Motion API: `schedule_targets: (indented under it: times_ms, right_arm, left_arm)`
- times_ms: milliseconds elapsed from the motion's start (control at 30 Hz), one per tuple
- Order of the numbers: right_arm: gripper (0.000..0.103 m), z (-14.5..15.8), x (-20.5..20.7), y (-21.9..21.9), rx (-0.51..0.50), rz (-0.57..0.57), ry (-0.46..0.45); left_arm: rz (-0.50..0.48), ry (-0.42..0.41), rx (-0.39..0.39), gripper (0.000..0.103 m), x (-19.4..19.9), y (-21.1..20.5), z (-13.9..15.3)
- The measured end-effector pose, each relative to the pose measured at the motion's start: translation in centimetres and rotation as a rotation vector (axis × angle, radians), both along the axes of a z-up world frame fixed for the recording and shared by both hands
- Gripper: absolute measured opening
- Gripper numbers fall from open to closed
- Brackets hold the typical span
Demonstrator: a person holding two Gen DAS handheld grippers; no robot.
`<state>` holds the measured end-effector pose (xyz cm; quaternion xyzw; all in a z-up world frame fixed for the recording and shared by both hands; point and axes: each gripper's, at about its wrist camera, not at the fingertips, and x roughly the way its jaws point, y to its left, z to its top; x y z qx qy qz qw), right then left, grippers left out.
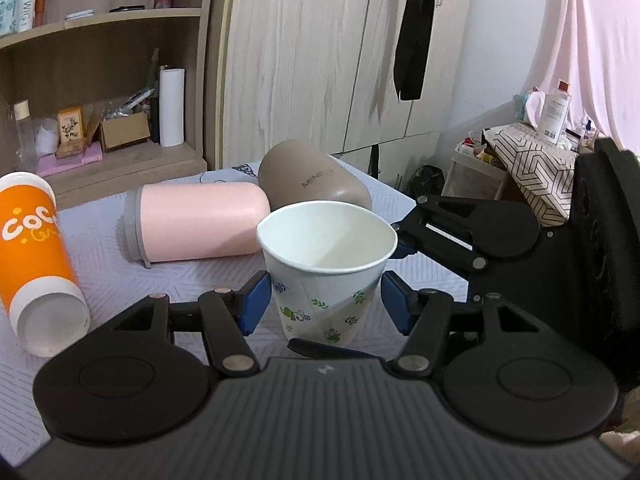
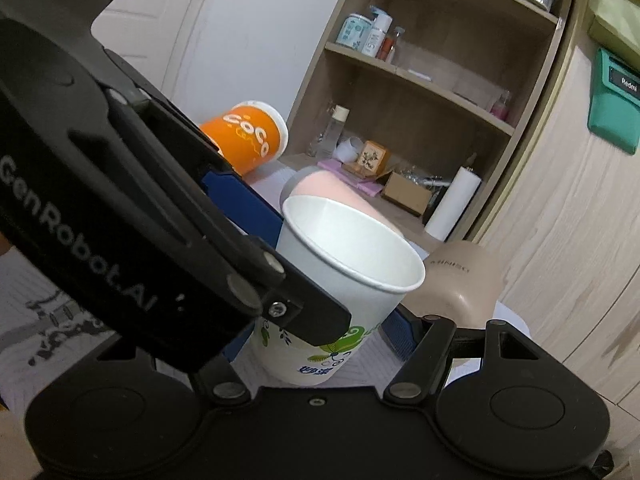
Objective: Flip cup upright
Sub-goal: 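Lower the upright cup onto the table with the left gripper, then open the left gripper and release the standing cup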
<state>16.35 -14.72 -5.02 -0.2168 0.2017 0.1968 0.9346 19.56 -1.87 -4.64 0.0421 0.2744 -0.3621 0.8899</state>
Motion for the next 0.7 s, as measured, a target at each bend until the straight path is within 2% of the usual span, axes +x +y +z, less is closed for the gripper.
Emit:
schedule_targets:
  times_ms: [167,300,500,633,700]
  right_arm:
    - [0.074,0.2,0.0,-0.4,0.026,0.004,0.037]
    - [0.072,0.2,0.2,-0.9,0.067,0.002,0.064]
    - [0.082,0.3,-0.4,-1.6,0.142,-0.029,0.089]
    - [0.082,0.4,-1.7,-2.3,0.184,-0.050,0.100]
    - [0.082,0.4,-2.6,-2.8,0.213,-0.056,0.105]
  left_arm:
    - [-0.004,-0.010,0.009,0.059,-0.4,-0.4,0.0]
    - [0.010,0.016,0.014,0.063,-0.3,-0.5,0.1]
    - [0.051,0.034,0.012,0.067,-1.7,0.0,0.6]
    - [0.096,0.070,-0.027,0.070,-3.2,0.9,1.0]
    - [0.132,0.059,-0.030,0.070,-4.1,1.2,1.2]
